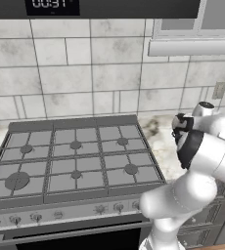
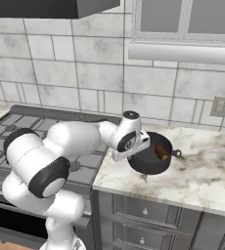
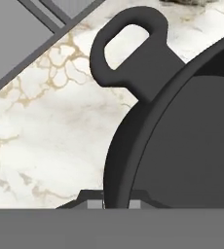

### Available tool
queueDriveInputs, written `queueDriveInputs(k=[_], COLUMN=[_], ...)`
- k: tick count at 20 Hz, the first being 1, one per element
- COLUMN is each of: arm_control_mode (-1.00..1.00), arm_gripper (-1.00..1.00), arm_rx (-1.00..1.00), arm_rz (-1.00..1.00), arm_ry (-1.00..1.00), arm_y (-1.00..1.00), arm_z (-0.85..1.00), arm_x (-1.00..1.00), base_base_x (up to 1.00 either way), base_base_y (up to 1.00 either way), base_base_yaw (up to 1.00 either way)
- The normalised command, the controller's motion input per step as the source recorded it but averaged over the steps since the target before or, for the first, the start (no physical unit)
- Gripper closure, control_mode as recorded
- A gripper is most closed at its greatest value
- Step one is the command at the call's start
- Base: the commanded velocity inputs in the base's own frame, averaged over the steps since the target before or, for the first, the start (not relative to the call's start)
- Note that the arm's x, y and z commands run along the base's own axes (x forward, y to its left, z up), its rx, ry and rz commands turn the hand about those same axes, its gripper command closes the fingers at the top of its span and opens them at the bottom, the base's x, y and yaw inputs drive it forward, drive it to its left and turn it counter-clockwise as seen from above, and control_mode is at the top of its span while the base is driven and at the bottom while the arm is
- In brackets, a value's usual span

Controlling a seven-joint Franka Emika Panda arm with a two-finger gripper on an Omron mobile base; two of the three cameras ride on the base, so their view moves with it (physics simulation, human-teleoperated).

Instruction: Turn on the sink faucet. Then move the sweet potato from the counter to the sink. Turn off the sink. Move the vegetable from the sink to the pot next to the stove. Finally move the pot to the front right burner.

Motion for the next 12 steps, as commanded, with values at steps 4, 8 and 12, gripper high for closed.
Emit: queueDriveInputs(k=[4,8,12], arm_control_mode=[-1.0,-1.0,-1.0], arm_gripper=[1.0,1.0,1.0], arm_rx=[-0.02,-0.03,-0.04], arm_rz=[0.07,0.09,0.1], arm_ry=[0.0,0.0,0.03], arm_y=[0.65,0.79,0.84], arm_z=[0.32,0.28,0.17], arm_x=[-0.16,-0.16,-0.21], base_base_x=[0.0,0.0,0.0], base_base_y=[0.0,0.0,0.0], base_base_yaw=[0.0,0.0,0.0])
